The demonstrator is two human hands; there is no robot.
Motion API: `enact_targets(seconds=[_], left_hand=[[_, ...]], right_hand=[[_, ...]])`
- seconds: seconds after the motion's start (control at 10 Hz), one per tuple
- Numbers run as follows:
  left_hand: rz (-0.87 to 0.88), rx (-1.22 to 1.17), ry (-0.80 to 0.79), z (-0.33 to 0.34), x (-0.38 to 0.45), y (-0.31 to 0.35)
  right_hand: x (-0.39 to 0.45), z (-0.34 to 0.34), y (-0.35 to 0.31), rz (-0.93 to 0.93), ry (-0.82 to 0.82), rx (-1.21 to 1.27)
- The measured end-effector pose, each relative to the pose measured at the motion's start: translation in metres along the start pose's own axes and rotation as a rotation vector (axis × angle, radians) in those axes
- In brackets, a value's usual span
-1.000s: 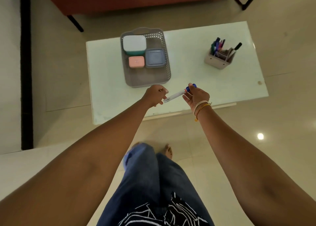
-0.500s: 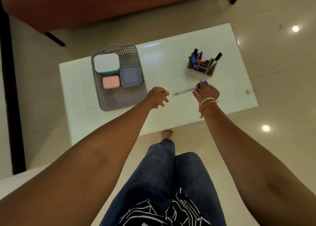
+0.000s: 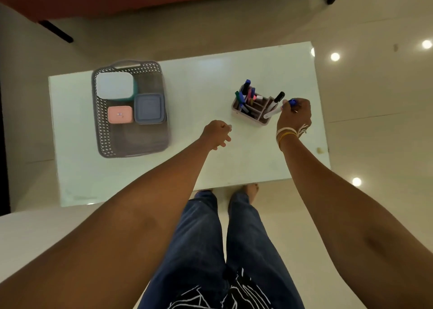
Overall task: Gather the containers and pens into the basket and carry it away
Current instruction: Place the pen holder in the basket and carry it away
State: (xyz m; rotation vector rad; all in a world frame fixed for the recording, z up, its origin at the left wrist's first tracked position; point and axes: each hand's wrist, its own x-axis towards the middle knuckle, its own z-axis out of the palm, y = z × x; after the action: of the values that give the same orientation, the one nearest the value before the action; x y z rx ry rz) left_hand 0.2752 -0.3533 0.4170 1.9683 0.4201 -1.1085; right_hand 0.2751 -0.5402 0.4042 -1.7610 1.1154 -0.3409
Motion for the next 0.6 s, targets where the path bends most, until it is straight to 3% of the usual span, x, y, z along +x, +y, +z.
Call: enact_targets(seconds=[0.1, 0.2, 0.3, 0.5, 0.6], left_hand=[[-0.021, -0.011, 0.015, 0.015, 0.013, 0.010], [-0.058, -0.032, 0.035, 0.029, 0.028, 0.022], [-0.075, -0.056, 0.051, 0.033, 0.032, 0.028], [-0.096, -0.065, 0.075, 0.039, 0.036, 0.033], [-0.106, -0.083, 0.096, 0.040, 0.044, 0.035]], right_hand=[[0.022, 0.007, 0.008, -0.022, -0.119, -0.130], [0.044, 0.017, 0.023, 0.022, -0.349, -0.318], [0.051, 0.018, 0.027, 0.080, -0.448, -0.357], [0.068, 0.013, 0.040, 0.295, -0.457, -0.325], [0.076, 0.014, 0.052, 0.475, -0.543, -0.265]])
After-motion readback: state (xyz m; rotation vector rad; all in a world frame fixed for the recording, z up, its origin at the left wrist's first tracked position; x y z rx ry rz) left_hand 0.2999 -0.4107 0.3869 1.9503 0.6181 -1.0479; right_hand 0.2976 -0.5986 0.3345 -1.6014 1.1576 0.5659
